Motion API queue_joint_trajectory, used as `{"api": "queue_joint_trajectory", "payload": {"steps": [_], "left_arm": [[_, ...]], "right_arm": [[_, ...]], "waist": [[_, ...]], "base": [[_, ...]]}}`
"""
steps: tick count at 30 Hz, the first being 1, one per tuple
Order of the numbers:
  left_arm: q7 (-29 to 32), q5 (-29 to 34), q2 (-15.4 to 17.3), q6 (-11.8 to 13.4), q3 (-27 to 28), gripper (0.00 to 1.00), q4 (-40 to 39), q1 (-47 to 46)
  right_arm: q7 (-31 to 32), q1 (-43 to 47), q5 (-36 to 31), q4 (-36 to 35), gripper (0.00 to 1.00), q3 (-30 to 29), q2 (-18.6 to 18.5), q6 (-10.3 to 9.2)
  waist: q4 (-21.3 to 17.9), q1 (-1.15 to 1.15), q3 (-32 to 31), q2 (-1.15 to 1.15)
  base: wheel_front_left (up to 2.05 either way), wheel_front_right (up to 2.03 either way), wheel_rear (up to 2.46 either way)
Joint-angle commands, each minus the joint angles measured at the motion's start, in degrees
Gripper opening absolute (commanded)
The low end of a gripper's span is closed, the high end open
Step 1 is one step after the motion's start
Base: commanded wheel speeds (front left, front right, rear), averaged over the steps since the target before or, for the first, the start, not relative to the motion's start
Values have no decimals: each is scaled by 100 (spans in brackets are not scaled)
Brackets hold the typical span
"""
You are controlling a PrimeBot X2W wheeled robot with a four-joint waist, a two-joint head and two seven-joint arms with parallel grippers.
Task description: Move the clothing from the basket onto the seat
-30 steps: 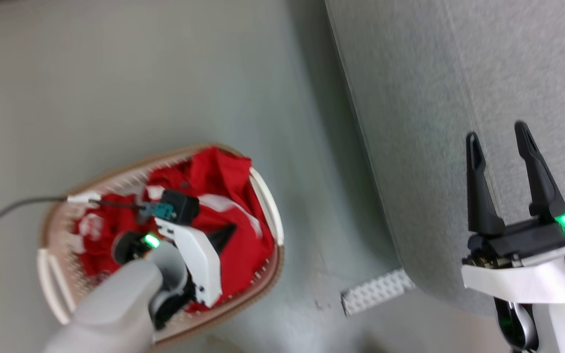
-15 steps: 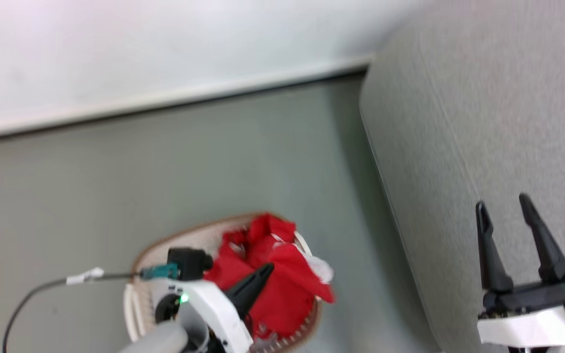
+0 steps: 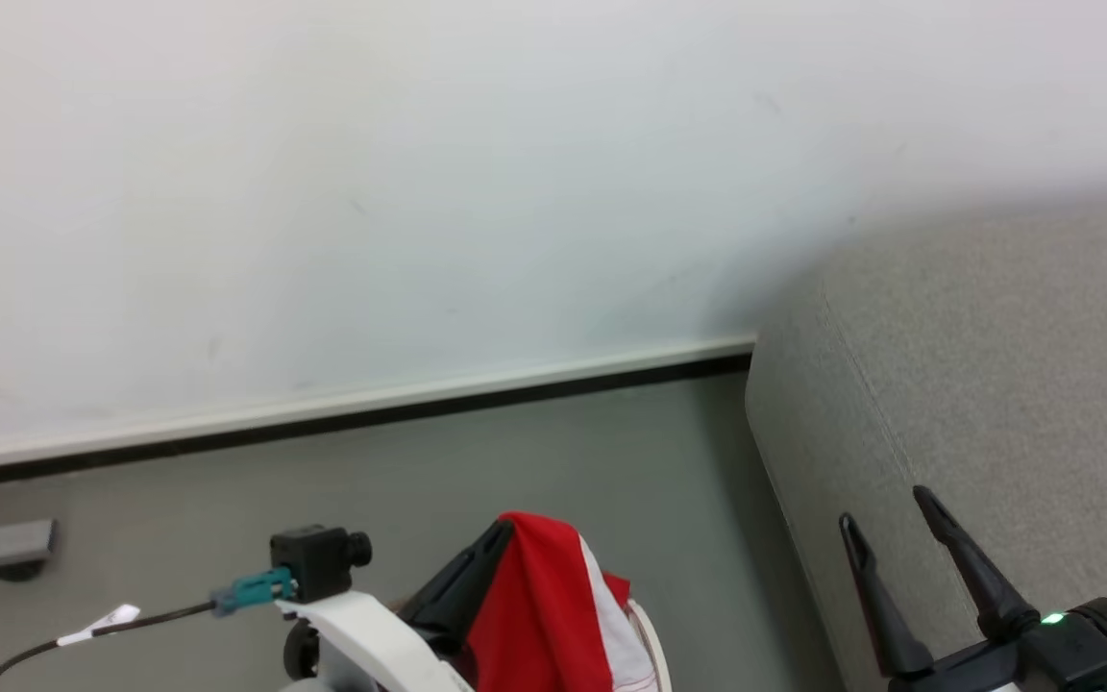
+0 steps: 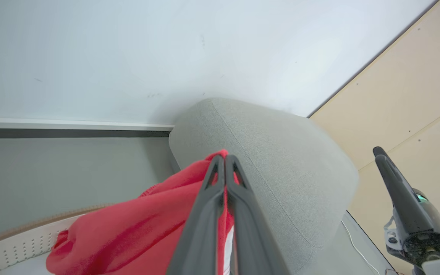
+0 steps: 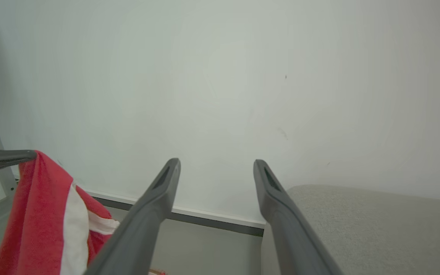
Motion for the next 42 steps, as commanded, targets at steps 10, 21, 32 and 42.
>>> {"api": "queue_joint_trajectory", "payload": {"steps": [10,21,32,42], "left_arm": [[72,148,485,521,223,0,-1136,11],[368,324,476,663,28,0,-1706,-173],[673,457,299,535,-318,0,-1955,-388],[494,713,340,690,-335,100,-1760,-349]], "right_arm": [[-14,-168,254,-53,100,911,-420,-12],[-14,-1397,677,258,100,2897,-866,-12],[-14,-2389,1107,1561,100,3998,-482,-12],[-15,-2554,1444,1780,0,3607,-364,-12]], "waist": [[329,3,-624,0],[425,3,-640,0],[581,3,-612,0],[499,3,-589,0]], "base": [[0,0,0],[0,0,0],[0,0,0],[0,0,0]]}}
